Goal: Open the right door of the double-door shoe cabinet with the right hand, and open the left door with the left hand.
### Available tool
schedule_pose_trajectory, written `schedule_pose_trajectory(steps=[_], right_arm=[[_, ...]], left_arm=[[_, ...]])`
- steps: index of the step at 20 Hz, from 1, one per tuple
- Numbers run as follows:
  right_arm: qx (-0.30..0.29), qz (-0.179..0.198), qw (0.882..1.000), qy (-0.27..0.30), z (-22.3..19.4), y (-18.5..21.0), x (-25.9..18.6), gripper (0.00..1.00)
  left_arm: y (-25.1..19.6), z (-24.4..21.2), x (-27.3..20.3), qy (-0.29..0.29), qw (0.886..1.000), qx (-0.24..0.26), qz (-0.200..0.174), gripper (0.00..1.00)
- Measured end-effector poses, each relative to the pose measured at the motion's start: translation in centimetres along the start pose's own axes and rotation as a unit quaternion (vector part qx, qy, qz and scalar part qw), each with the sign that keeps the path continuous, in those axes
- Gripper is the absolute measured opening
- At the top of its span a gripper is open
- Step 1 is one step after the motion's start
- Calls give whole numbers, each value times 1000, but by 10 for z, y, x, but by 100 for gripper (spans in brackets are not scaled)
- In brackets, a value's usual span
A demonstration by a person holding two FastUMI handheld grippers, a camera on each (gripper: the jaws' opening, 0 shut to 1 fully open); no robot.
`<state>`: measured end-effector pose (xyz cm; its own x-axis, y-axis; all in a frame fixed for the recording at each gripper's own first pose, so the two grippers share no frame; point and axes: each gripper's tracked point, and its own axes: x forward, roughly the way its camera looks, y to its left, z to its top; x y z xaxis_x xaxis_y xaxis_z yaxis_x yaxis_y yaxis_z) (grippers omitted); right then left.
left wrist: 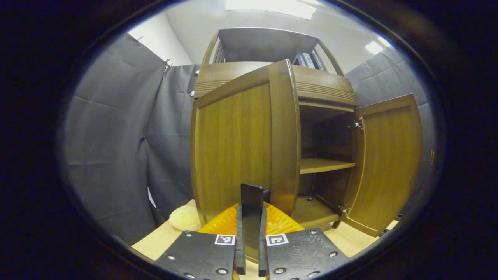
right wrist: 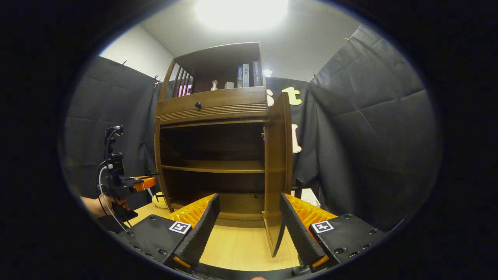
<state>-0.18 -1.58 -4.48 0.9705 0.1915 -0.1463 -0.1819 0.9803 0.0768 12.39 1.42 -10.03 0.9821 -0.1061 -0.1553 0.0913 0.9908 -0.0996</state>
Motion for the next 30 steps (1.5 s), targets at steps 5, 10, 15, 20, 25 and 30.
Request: schedule_pose_trajectory(steps=[5,10,15,20,25,30], right_arm=[[3,21,1000,0,0,25,14,92],[2,36,999,-1,-1,51,22,92],[0,45,999,-3,0,76,28,92],[-1,51,999,-3,-1,100,32,96],[0,55,998,-5,-1,123,38,96],[-7,56,998,-7,-3,144,50,92]], left_arm=[[20,-2,-17,0,1000,4,3,16],[42,-1,-31,1,1000,4,3,16],[68,-5,-41,3,1000,3,10,13],[109,-5,-42,3,1000,0,30,14],[145,-3,-55,-8,999,8,44,5],[187,-6,-72,-10,998,6,59,5]])
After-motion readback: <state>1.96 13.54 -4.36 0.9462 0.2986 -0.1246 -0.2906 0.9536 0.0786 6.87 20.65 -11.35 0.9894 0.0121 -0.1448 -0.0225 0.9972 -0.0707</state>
